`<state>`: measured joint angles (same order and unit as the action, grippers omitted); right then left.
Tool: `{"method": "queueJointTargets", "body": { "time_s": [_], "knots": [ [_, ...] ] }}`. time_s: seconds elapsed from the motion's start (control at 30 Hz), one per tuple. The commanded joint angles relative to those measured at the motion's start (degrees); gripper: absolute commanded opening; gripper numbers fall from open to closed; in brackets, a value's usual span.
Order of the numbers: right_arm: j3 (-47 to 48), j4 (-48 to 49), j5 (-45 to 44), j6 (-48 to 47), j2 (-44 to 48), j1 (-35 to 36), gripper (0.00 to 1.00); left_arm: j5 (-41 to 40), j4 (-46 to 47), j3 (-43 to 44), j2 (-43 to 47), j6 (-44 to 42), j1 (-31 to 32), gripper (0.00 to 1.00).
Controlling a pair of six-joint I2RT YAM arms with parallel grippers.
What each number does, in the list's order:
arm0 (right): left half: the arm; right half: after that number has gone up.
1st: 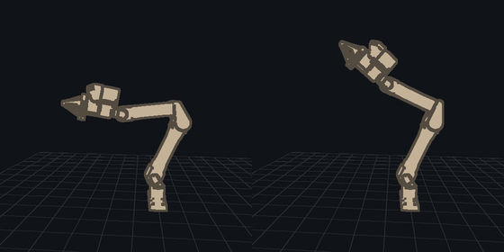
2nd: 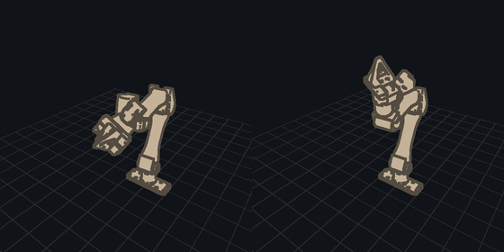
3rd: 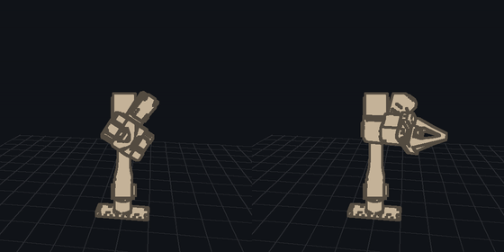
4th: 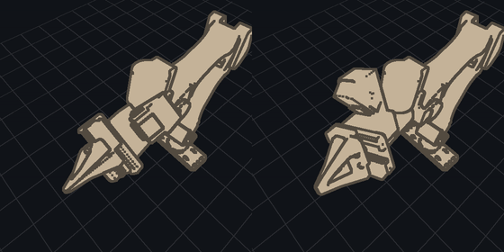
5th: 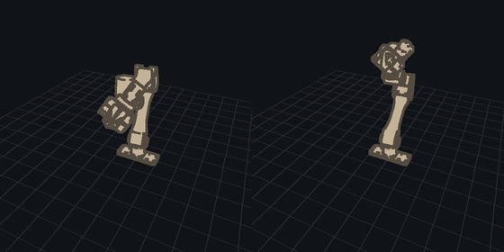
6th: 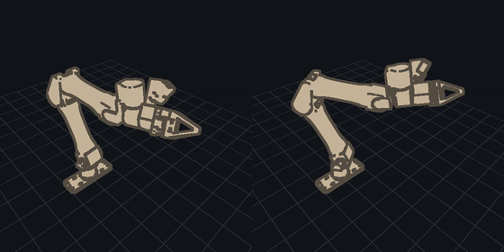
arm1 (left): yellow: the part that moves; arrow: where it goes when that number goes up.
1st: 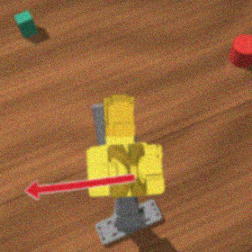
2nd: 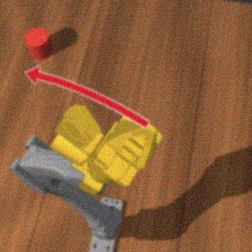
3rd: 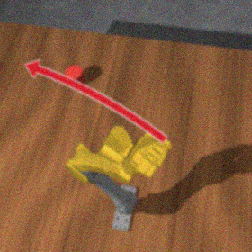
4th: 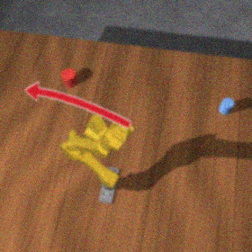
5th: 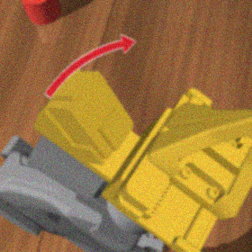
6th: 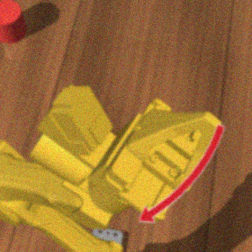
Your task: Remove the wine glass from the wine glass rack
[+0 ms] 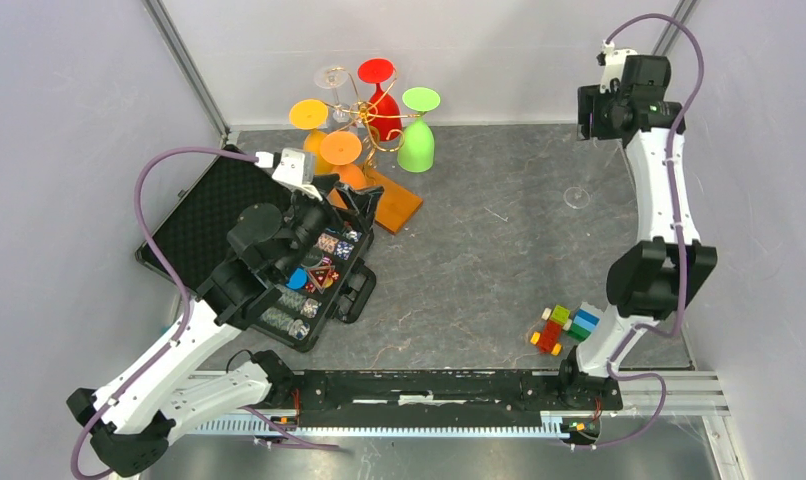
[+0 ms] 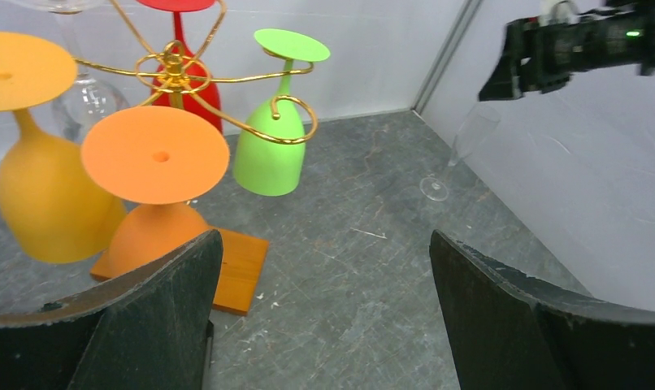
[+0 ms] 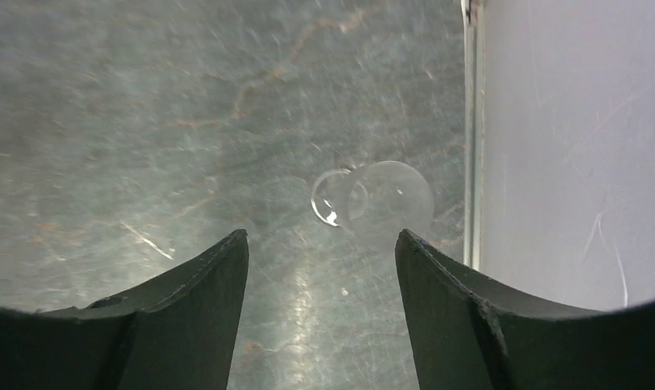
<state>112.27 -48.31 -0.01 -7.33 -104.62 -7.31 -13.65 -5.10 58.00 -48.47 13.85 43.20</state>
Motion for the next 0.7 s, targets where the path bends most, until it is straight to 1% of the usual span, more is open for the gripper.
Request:
{"method": "queueJointTargets", "body": {
  "time_s": [0.0, 0.07, 0.1, 0.17, 0.2, 0.27, 0.37, 0.43, 0.57, 0.67],
  "knots": [
    [-6.8, 10.4, 9.8, 4.9, 10.5, -0.2, 0.69, -6.5, -4.0, 4.3, -0.3, 2.7, -0.8, 1.0],
    [-15.7, 17.8, 14.7, 9.7, 16.1, -0.1, 0.65, -6.7, -6.1, 6.7, -1.5, 6.7, -1.8, 1.0],
    [-20.8, 23.4, 17.0, 12.4, 20.0, 0.1, 0.64, -6.0, -6.6, 7.8, -2.0, 8.2, -2.5, 1.0],
    [-33.1, 33.7, 21.5, 18.1, 27.0, 0.9, 0.64, -3.4, -7.7, 10.0, -3.6, 11.0, -4.6, 1.0],
    [-37.6, 37.8, 23.1, 20.7, 29.9, 1.3, 0.64, -2.2, -8.8, 11.3, -4.3, 13.2, -6.0, 1.0],
    [-45.0, 44.7, 26.1, 25.6, 34.9, 1.8, 0.64, 2.8, -9.4, 12.8, -5.4, 17.5, -10.1, 0.98],
    [-51.9, 49.6, 27.9, 30.7, 40.5, 2.4, 0.64, 12.8, -6.2, 11.6, -6.3, 23.7, -16.9, 0.96],
    [-56.0, 52.4, 29.2, 33.4, 43.7, 3.0, 0.64, 16.8, -4.6, 10.3, -6.9, 26.8, -20.4, 0.94],
    [-63.4, 57.1, 31.6, 38.2, 48.8, 4.5, 0.64, 17.9, -3.7, 8.4, -7.2, 29.6, -24.3, 0.91],
    [-67.3, 58.7, 32.6, 39.9, 51.8, 5.4, 0.64, 16.2, -2.8, 6.9, -6.6, 29.8, -24.9, 0.85]
  ]
}}
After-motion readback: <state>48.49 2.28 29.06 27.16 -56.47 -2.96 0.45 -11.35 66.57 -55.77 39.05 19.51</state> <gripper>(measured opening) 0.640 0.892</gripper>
